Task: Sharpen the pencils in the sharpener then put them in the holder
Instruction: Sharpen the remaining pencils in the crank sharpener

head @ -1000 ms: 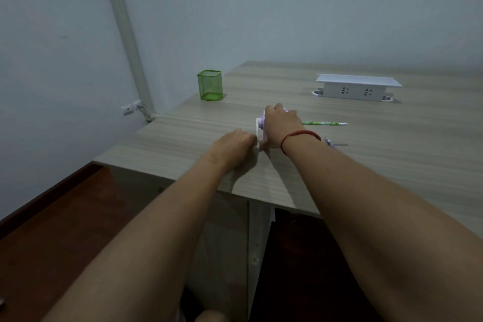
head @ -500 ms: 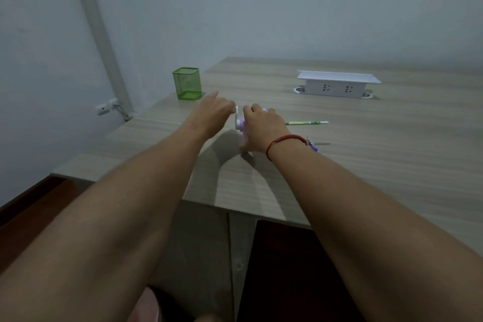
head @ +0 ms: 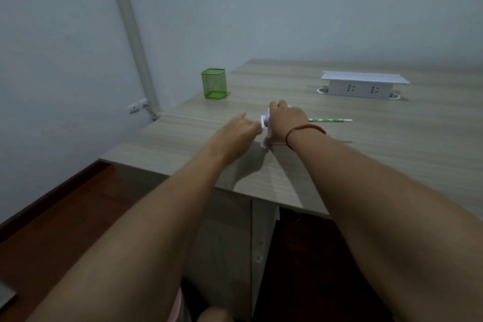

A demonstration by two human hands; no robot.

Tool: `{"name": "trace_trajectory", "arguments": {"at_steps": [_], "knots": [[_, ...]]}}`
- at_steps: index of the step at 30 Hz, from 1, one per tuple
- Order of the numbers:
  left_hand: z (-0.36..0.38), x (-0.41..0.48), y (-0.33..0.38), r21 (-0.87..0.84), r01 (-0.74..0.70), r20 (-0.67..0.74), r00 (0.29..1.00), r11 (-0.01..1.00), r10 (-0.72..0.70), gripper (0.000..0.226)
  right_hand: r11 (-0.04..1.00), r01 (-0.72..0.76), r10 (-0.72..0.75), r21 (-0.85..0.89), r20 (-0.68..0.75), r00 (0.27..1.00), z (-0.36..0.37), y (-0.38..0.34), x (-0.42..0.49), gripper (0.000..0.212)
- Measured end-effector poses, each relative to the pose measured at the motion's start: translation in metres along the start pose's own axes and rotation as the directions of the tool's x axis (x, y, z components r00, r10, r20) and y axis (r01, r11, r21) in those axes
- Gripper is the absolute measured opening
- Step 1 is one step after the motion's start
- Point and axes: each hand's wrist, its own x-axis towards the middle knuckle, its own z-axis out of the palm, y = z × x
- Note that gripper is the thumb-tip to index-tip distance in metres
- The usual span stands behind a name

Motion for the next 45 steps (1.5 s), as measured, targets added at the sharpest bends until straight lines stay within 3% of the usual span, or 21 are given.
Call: {"name": "trace_trajectory", "arguments": {"at_steps": [5, 9, 14, 20, 23, 27, 33, 38, 42, 45], "knots": [[0.022, 0.001, 0.002, -0.094, 0.141, 0.159, 0.979, 0.986, -0.125, 0.021, 0.998, 0.05, -0.051, 0.027, 0.014, 0.999, 0.004, 0.003, 0.005, 0.071], [0.024, 0.03, -0.014, 0.033, 0.135, 0.284, 0.949, 0.99, -0.139, 0.023, 0.996, 0.087, -0.088, 0.02, 0.008, 0.996, 0.01, 0.006, 0.008, 0.072], [0.01, 0.064, -0.033, 0.168, 0.08, 0.162, 0.981, 0.982, -0.107, 0.035, 0.995, 0.098, -0.098, -0.006, -0.001, 0.995, 0.012, 0.01, 0.011, 0.072], [-0.003, 0.058, -0.034, 0.049, 0.039, -0.087, 0.996, 0.998, -0.034, 0.023, 0.999, 0.053, -0.052, -0.006, 0.07, 0.996, 0.001, 0.008, 0.014, 0.08], [-0.008, 0.039, -0.024, -0.001, -0.013, -0.139, 0.99, 1.0, 0.013, 0.017, 0.999, 0.044, -0.043, -0.008, 0.087, 0.995, -0.001, 0.006, 0.011, 0.082], [0.001, 0.01, -0.013, -0.059, -0.056, -0.122, 0.991, 0.997, 0.048, 0.016, 1.0, 0.02, -0.022, 0.013, 0.106, 0.994, -0.005, 0.004, 0.011, 0.082], [0.02, 0.002, -0.004, -0.12, 0.116, 0.138, 0.985, 0.986, -0.1, 0.021, 0.998, 0.045, -0.048, 0.038, 0.08, 0.996, -0.001, 0.005, 0.011, 0.077], [0.025, 0.036, -0.016, 0.08, 0.132, 0.271, 0.951, 0.988, -0.149, 0.026, 0.996, 0.089, -0.089, 0.0, 0.015, 0.996, 0.005, 0.008, 0.012, 0.07], [0.019, 0.059, -0.031, 0.204, 0.066, 0.197, 0.975, 0.977, -0.107, 0.031, 0.995, 0.091, -0.091, -0.041, 0.002, 0.996, 0.006, 0.008, 0.011, 0.066], [0.006, 0.07, -0.039, 0.193, 0.04, 0.08, 0.995, 0.98, -0.056, 0.034, 0.997, 0.073, -0.073, -0.032, 0.018, 0.997, 0.003, 0.009, 0.011, 0.07]]}}
